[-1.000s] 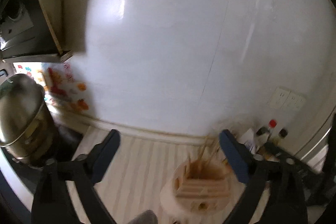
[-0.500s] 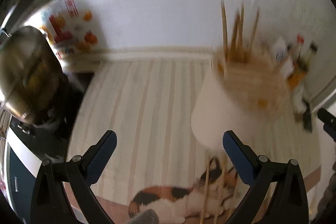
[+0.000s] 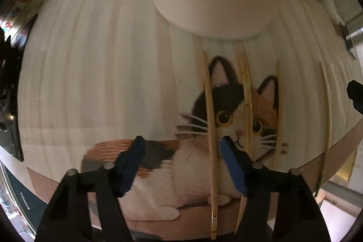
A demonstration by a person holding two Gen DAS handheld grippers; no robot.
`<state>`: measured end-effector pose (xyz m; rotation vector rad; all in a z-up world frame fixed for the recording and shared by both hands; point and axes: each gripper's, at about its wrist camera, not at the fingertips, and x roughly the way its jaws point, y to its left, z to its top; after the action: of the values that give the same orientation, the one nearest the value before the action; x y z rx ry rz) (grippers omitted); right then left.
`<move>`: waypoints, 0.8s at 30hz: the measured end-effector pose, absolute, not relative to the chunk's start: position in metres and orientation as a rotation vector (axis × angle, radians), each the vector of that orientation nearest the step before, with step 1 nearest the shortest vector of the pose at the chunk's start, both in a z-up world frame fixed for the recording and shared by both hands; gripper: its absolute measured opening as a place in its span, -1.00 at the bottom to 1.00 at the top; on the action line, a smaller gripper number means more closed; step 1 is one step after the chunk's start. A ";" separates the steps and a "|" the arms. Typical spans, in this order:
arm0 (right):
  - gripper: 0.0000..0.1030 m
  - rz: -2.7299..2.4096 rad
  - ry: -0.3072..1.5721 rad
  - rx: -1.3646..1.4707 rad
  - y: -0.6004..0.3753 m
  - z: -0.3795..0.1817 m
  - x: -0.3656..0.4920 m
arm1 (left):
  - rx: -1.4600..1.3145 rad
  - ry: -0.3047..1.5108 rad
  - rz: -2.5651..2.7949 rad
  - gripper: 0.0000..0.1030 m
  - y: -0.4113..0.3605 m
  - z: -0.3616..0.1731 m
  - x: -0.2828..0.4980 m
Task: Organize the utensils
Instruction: 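Lower the left tool onto a mat chopstick and close it while the right tool grasps another, then lift the left tool's chopstick off the mat while the right tool lifts its chopstick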
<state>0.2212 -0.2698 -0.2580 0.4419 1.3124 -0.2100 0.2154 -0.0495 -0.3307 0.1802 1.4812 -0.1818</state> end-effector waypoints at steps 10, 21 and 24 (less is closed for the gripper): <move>0.18 -0.143 1.460 0.424 -0.226 -0.301 0.221 | 0.147 1.451 -0.132 -0.88 -0.028 -0.323 0.213; -0.37 -0.057 1.561 0.149 -0.157 -0.329 0.218 | 0.103 1.446 -0.073 -0.88 0.011 -0.316 0.213; -0.74 -0.068 1.554 0.090 -0.154 -0.330 0.212 | 0.100 1.445 -0.075 -0.88 0.016 -0.318 0.213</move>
<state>0.2121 -0.1539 -0.3302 0.0901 1.5543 -0.0684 0.2131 0.0158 -0.3182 0.0997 1.4448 -0.0748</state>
